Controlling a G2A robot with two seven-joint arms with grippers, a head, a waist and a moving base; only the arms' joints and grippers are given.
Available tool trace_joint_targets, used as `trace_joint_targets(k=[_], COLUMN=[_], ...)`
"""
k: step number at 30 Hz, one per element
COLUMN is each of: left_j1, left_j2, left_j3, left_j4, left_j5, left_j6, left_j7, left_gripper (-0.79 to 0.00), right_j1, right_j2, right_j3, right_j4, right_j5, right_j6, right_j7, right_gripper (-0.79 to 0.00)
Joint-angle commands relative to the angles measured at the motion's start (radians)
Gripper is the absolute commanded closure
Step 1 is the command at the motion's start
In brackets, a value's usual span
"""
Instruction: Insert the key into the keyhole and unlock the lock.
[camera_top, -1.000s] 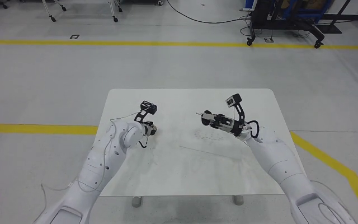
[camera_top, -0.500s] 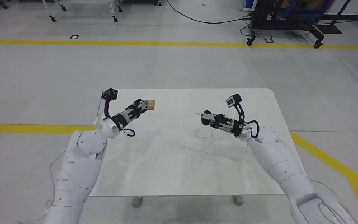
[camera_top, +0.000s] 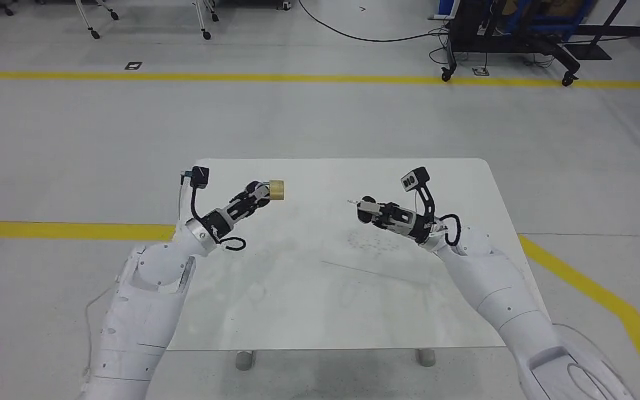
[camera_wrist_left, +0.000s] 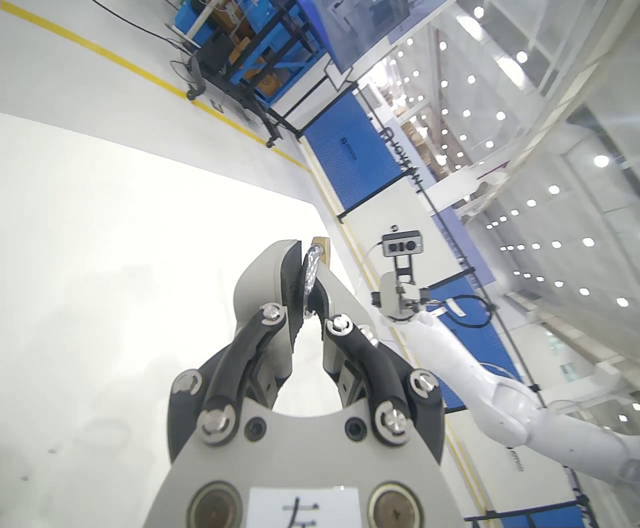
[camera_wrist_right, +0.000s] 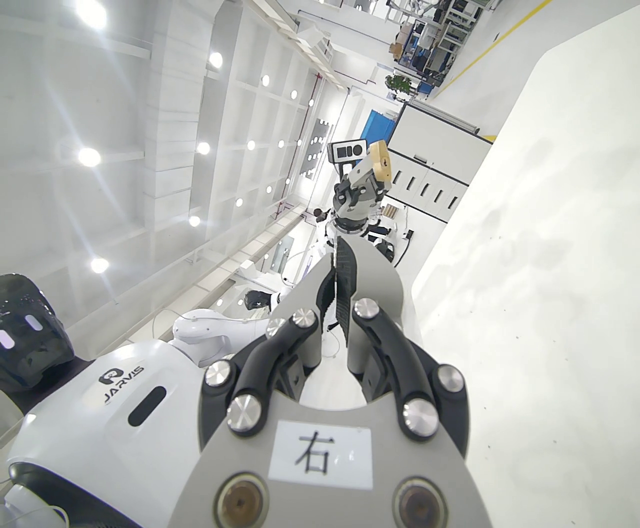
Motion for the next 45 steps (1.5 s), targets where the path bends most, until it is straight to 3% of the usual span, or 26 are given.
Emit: trace_joint_targets(k=[1,7,13,29,45], left_j1=[-0.011,-0.071,-0.125,-0.167,-0.172], left_j2=[0.002,0.012,0.015,0.019,0.029], left_j3=[0.000,0.007,0.037,0.102,0.124], left_j4=[0.019,0.104,0.161,0.200,0.202], left_j5=[-0.073,-0.194,-0.216,-0.211,-0.229], left_j6=[-0.013,-0.039,-0.072,-0.074,-0.068], left_j7=[-0.078,-0.307,-0.390,-0.419,-0.413], left_gripper=[0.000,0.000,0.000,0.000,0.000], right_j1=[0.000,0.040,0.084,0.182,0.235], right_j2=[-0.014,-0.069,-0.120,-0.220,-0.308], right_j3=[-0.018,-0.094,-0.142,-0.197,-0.234], right_j4=[-0.002,0.057,0.139,0.311,0.425], right_j5=[0.047,0.109,0.183,0.230,0.240], right_j6=[0.010,0.009,-0.017,-0.060,-0.032], right_j7=[-0.023,-0.093,-0.090,-0.044,0.026], right_gripper=[0.000,0.000,0.000,0.000,0.000])
